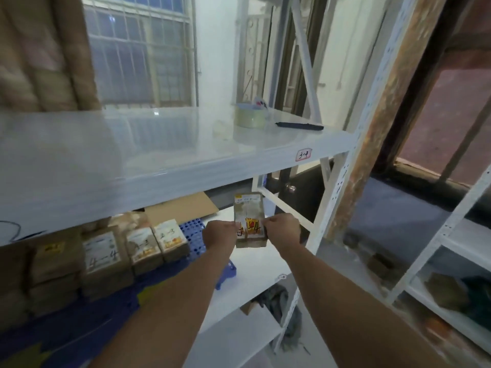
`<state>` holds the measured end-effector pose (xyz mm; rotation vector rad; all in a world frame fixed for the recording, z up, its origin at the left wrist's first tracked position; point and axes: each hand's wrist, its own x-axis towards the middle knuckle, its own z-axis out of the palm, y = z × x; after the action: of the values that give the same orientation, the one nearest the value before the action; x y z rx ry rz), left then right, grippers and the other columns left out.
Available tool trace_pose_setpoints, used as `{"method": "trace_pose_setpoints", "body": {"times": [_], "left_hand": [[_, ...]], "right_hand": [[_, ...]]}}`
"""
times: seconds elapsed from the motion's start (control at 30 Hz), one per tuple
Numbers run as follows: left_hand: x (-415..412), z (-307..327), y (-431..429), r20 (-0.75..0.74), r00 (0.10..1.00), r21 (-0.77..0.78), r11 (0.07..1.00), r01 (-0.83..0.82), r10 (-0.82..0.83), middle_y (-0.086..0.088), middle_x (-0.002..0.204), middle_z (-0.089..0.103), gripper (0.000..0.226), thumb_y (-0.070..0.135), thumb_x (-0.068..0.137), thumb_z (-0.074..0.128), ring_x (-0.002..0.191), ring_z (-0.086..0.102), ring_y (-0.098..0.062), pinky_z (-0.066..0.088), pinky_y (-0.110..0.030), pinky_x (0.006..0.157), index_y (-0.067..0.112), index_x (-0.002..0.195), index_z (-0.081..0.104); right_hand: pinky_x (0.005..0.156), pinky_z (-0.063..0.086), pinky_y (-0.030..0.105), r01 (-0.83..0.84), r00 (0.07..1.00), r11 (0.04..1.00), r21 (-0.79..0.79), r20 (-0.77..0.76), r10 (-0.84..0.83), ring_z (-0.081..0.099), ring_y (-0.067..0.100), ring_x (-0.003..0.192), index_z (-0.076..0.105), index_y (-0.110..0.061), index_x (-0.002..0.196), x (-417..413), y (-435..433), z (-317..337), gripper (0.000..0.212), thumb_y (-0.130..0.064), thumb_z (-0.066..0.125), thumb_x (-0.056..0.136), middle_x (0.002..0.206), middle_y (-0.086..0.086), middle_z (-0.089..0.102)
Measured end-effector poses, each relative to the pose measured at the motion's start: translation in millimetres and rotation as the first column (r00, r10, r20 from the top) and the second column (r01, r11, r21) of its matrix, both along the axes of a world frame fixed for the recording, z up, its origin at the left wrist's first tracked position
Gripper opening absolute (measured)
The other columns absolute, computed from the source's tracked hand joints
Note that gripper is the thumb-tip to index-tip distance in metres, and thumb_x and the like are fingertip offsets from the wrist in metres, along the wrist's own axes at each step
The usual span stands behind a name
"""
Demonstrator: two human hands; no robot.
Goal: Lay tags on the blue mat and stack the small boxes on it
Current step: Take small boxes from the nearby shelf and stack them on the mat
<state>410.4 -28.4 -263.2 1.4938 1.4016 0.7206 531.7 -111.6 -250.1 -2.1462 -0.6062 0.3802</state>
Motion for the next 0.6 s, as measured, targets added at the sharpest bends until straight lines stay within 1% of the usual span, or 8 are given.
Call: {"method": "trace_pose_setpoints", "body": {"times": [0.07,0.13,0.17,0.2,0.27,0.3,0.5,0.6], "left_hand": [[-10.2,-9.8,21.1,-0.005,0.998,-0.013,0.998,-0.061,0.061,-0.017,0.091,0.075,0.031,0.030,0.082,0.078,0.088,0.071,-0.029,0.050,-0.030,0.067,0.001,0.091,0.078],[-18.3,-20.6,40.5,-0.002,0.994,-0.010,0.994,-0.106,0.106,-0.017,0.086,0.074,0.023,0.027,0.084,0.079,0.086,0.072,-0.030,0.057,-0.034,0.075,0.004,0.086,0.079],[-21.4,-25.6,49.1,-0.007,0.990,-0.001,0.990,-0.140,0.140,-0.016,0.084,0.074,0.019,0.026,0.084,0.079,0.085,0.072,-0.031,0.059,-0.035,0.077,0.007,0.084,0.079],[-24.2,-30.3,56.3,-0.014,0.983,0.011,0.983,-0.182,0.182,-0.016,0.086,0.075,0.020,0.025,0.084,0.079,0.084,0.073,-0.031,0.059,-0.034,0.077,0.006,0.089,0.080],[-26.7,-40.2,69.2,-0.036,0.969,0.039,0.969,-0.245,0.246,-0.016,0.093,0.077,0.024,0.024,0.085,0.079,0.086,0.073,-0.030,0.058,-0.031,0.076,0.006,0.100,0.079],[-26.6,-45.5,75.6,-0.052,0.961,0.047,0.961,-0.271,0.273,-0.015,0.095,0.078,0.025,0.024,0.085,0.079,0.086,0.073,-0.029,0.058,-0.032,0.077,0.007,0.103,0.079],[-19.8,-74.4,105.7,-0.164,0.909,0.093,0.923,-0.372,0.383,-0.015,0.093,0.078,0.025,0.024,0.083,0.081,0.084,0.074,-0.030,0.060,-0.034,0.075,0.006,0.101,0.079],[-10.3,-89.8,117.7,-0.214,0.897,0.104,0.922,-0.373,0.387,-0.014,0.089,0.078,0.021,0.024,0.085,0.078,0.082,0.073,-0.029,0.060,-0.035,0.074,0.006,0.097,0.080]], "right_hand": [[0.077,0.061,0.029,-0.076,0.997,0.997,-0.010,0.012,0.076,0.071,0.016,0.077,0.078,-0.010,0.097,-7.8,27.8,-8.6,0.021,-0.028,0.066,0.096,0.090,0.006,0.075],[0.078,0.061,0.031,-0.149,0.988,0.989,-0.023,0.028,0.149,0.072,0.017,0.076,0.080,-0.010,0.096,-13.7,53.7,-19.8,0.023,-0.028,0.066,0.095,0.087,0.005,0.076],[0.075,0.061,0.029,-0.181,0.983,0.983,-0.030,0.039,0.182,0.071,0.016,0.072,0.080,-0.010,0.093,-15.9,65.9,-25.5,0.024,-0.029,0.065,0.094,0.082,0.004,0.076],[0.068,0.059,0.027,-0.215,0.974,0.976,-0.040,0.057,0.217,0.069,0.014,0.066,0.081,-0.010,0.089,-17.8,77.4,-31.2,0.025,-0.028,0.065,0.093,0.075,0.003,0.074],[0.054,0.048,0.021,-0.278,0.956,0.959,-0.054,0.081,0.281,0.061,0.011,0.055,0.081,-0.010,0.082,-19.4,98.2,-41.0,0.025,-0.028,0.065,0.091,0.064,0.001,0.068],[0.051,0.044,0.021,-0.303,0.948,0.951,-0.061,0.085,0.307,0.059,0.011,0.053,0.081,-0.010,0.079,-19.2,108.2,-45.7,0.026,-0.028,0.066,0.089,0.061,0.001,0.067],[0.047,0.035,0.021,-0.467,0.875,0.872,-0.144,0.065,0.479,0.051,0.009,0.048,0.079,-0.011,0.073,-5.2,157.8,-74.2,0.025,-0.024,0.064,0.089,0.055,-0.002,0.058],[0.051,0.037,0.022,-0.488,0.865,0.855,-0.175,0.029,0.500,0.057,0.016,0.057,0.079,-0.013,0.075,5.1,179.7,-91.3,0.021,-0.023,0.065,0.088,0.064,0.002,0.065]]}}
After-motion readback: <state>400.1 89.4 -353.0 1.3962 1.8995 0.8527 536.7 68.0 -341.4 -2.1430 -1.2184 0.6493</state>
